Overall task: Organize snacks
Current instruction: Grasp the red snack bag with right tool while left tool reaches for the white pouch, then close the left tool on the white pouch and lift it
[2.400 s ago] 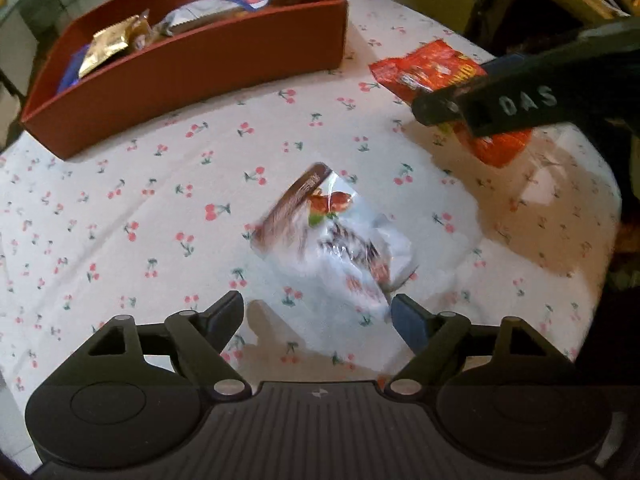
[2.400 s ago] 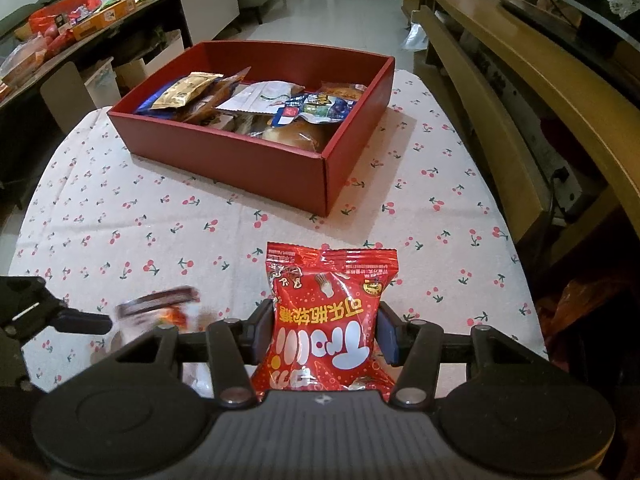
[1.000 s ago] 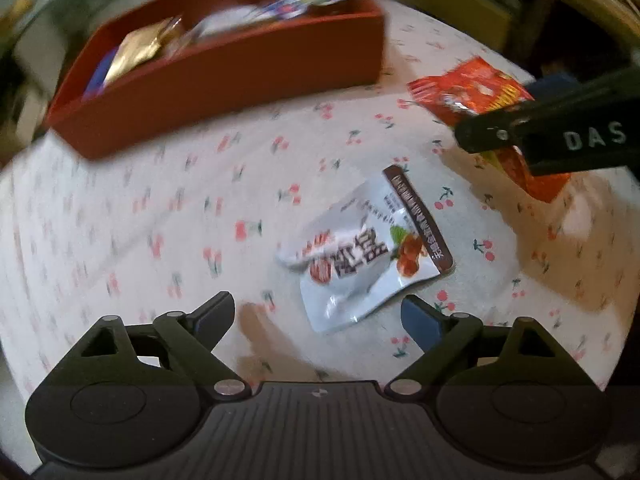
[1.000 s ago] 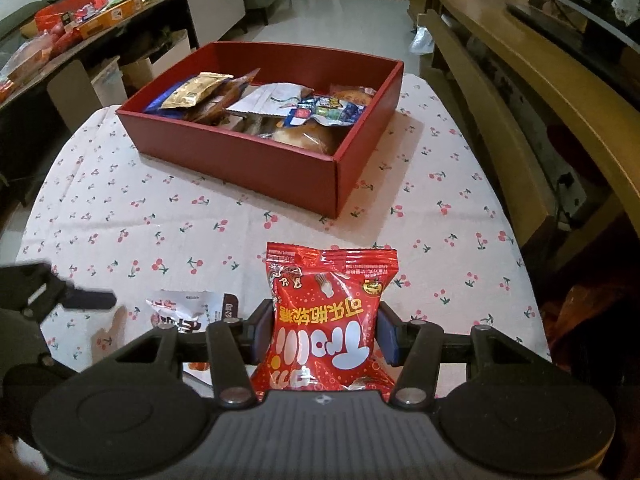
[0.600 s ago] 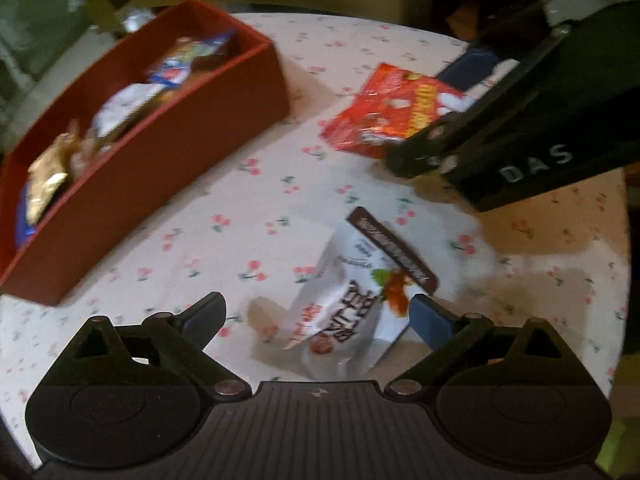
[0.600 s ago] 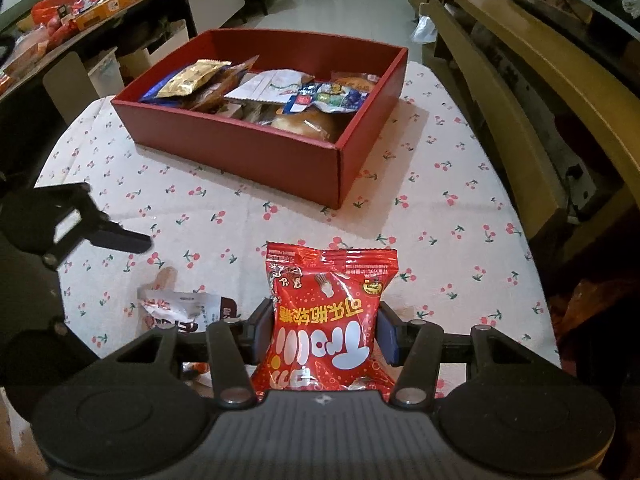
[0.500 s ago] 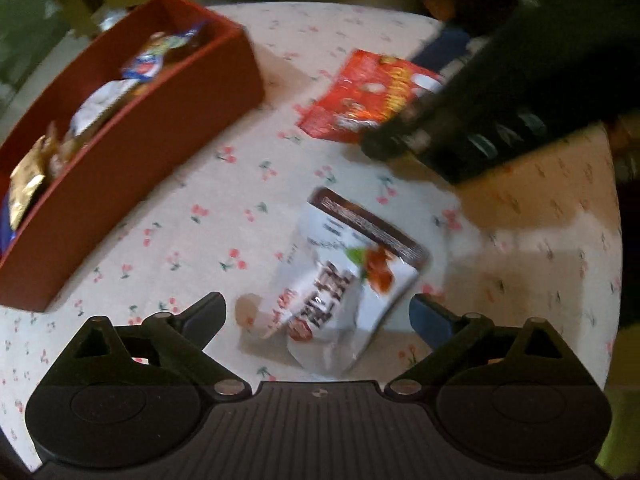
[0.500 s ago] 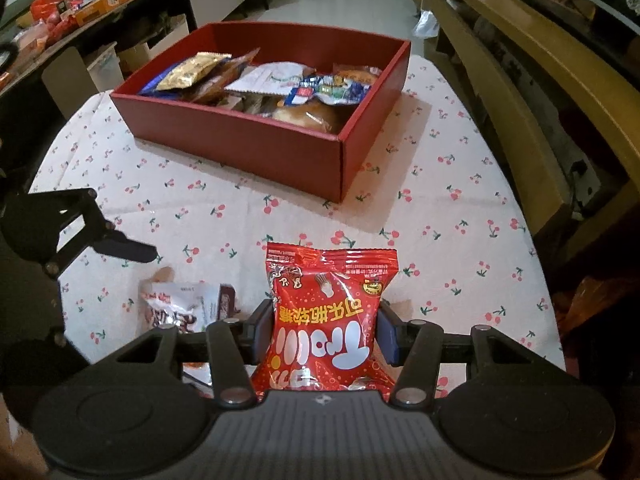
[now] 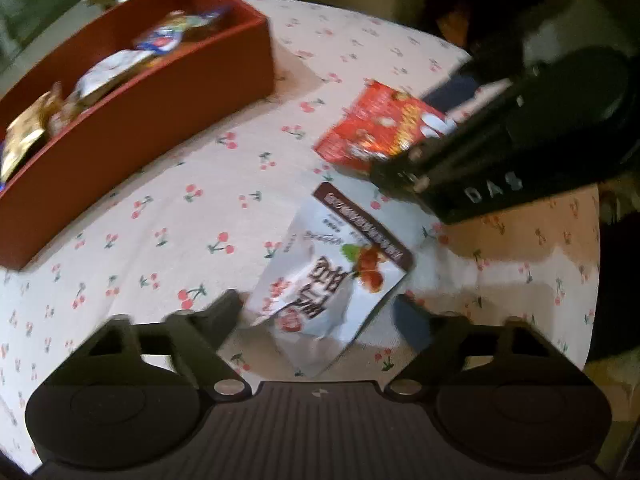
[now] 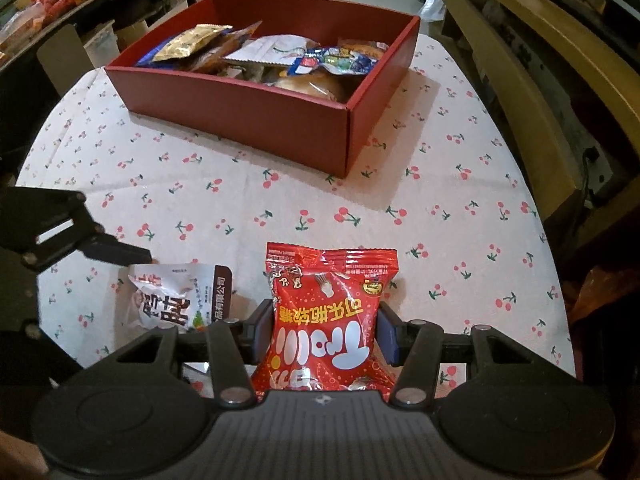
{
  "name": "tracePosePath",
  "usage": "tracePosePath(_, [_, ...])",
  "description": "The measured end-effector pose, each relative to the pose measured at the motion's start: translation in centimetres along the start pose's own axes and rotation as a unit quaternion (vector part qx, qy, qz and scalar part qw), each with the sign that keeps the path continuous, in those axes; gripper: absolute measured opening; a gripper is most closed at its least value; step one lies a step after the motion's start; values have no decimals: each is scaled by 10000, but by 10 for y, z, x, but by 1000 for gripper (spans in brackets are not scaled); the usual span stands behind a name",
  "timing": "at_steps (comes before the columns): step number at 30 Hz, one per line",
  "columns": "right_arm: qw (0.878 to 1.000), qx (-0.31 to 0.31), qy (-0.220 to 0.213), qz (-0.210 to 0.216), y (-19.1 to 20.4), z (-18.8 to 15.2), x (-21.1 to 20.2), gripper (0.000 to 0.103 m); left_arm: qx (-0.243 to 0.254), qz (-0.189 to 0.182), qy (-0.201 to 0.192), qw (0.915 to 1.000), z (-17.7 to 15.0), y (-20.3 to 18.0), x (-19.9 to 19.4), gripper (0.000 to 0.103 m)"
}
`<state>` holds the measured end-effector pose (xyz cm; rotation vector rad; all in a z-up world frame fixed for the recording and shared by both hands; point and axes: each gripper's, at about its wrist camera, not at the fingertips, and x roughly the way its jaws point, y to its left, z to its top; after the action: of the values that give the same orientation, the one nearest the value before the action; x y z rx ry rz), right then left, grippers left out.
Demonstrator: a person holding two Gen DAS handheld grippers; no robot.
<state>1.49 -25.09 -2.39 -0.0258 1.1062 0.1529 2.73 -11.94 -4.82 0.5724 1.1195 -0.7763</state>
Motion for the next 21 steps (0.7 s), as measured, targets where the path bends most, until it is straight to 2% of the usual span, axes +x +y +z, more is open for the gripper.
tracePosePath(1, [10000, -9, -2, -4, 0, 0, 0, 68, -108, -27, -17, 9999, -5, 1, -10, 70])
tracePosePath(3, [10000, -33, -7, -5, 2, -1, -1, 68, -422, -27, -55, 9991, -9, 8, -14, 67])
tracePosePath(8, [9999, -116, -43, -4, 6, -1, -2, 68, -865, 101, -115, 9961, -21, 16, -24, 66])
tracePosePath(16, [9995, -207, -225, -4, 15, 4, -8, 68, -1486, 110, -240, 9885, -31, 33, -38, 66])
tracePosePath(21, [9994, -317, -153, -7, 23, 6, -3, 68, -1592, 139, -200, 9869, -32, 40, -35, 66])
